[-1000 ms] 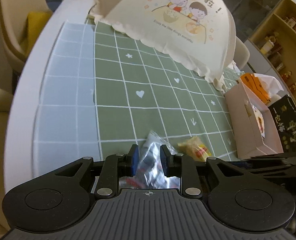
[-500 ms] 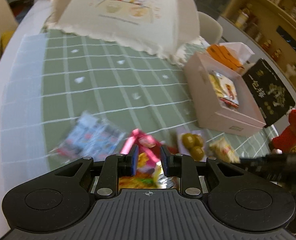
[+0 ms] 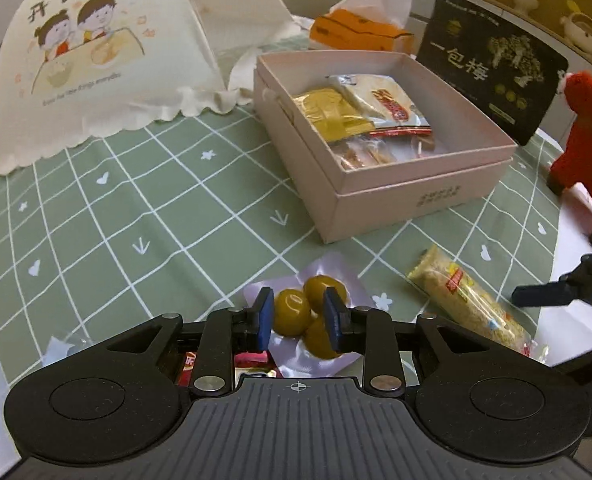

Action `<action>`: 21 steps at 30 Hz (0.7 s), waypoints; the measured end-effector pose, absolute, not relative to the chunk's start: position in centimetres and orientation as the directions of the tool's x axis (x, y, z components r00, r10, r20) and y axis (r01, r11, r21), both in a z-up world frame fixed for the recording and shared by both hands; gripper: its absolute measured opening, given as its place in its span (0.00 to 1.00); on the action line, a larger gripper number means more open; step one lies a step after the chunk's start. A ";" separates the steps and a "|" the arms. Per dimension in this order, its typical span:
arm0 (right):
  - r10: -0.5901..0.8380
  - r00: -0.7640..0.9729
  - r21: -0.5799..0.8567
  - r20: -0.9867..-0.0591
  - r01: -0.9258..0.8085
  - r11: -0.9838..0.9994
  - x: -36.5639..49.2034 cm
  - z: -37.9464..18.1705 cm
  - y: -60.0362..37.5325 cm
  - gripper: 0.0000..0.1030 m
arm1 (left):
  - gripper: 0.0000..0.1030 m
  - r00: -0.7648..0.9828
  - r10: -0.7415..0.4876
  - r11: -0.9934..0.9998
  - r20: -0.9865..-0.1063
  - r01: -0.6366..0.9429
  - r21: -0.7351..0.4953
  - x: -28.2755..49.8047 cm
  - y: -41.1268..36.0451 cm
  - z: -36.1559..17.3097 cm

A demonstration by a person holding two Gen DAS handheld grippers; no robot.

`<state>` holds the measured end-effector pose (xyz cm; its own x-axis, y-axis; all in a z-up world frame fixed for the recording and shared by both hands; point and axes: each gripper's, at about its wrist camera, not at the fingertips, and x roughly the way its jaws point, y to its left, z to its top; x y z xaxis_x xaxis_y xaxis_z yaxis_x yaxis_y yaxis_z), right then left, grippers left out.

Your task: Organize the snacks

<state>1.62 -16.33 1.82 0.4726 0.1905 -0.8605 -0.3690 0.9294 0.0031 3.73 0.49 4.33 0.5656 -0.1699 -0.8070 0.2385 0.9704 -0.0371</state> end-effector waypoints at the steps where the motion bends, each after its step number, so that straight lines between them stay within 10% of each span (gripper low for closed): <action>1: 0.196 0.472 0.017 -0.860 -0.356 0.934 1.6 1.7 -16.6 0.70 | 0.30 0.562 -0.175 0.970 -0.809 0.240 -0.043 3.6 0.5 4.3; 21: 0.203 0.545 0.034 -0.813 -0.304 0.952 0.5 0.9 -17.9 0.84 | 0.30 0.481 -0.277 0.948 -0.831 0.279 -0.155 -1.4 -0.3 5.7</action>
<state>0.49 -17.87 0.88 0.5451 0.2032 -0.8134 -0.3045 0.9519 0.0338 -1.36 -0.28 5.69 0.4815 -0.2774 -0.8314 0.2787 0.9478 -0.1548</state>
